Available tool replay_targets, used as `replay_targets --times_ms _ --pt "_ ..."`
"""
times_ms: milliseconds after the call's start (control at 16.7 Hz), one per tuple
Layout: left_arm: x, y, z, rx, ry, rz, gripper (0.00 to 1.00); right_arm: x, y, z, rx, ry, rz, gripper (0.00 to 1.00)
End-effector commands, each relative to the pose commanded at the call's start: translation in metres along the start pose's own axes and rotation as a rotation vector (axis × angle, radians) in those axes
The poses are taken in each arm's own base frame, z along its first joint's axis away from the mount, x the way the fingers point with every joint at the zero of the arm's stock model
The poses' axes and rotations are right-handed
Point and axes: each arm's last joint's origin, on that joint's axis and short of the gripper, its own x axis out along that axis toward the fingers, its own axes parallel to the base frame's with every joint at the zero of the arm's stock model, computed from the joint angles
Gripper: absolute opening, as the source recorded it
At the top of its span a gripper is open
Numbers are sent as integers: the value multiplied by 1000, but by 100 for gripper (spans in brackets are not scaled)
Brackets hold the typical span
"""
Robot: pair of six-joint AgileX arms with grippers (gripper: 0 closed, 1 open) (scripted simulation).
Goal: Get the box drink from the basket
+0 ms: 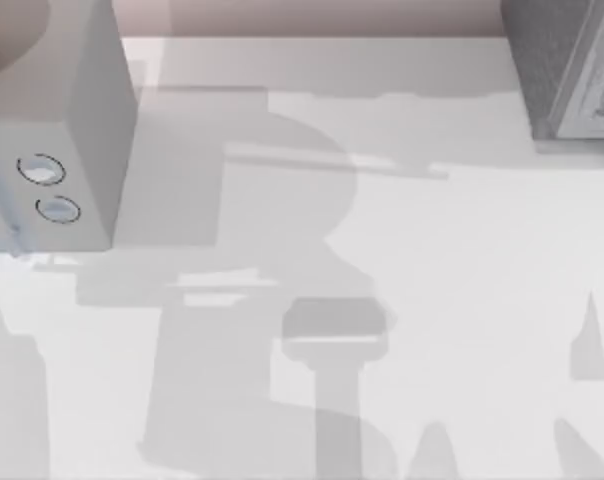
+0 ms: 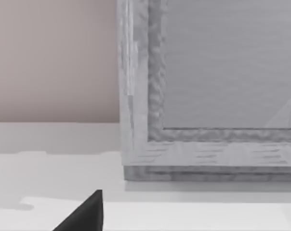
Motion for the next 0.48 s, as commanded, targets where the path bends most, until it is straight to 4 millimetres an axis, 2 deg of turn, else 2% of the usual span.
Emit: replay_targets --times_ms 240,480 --pt "-1 -2 6 9 -18 0 100 0 0 0 0 0 0 100" --pt "14 0 2 0 1 0 100 0 0 0 0 0 0 100"
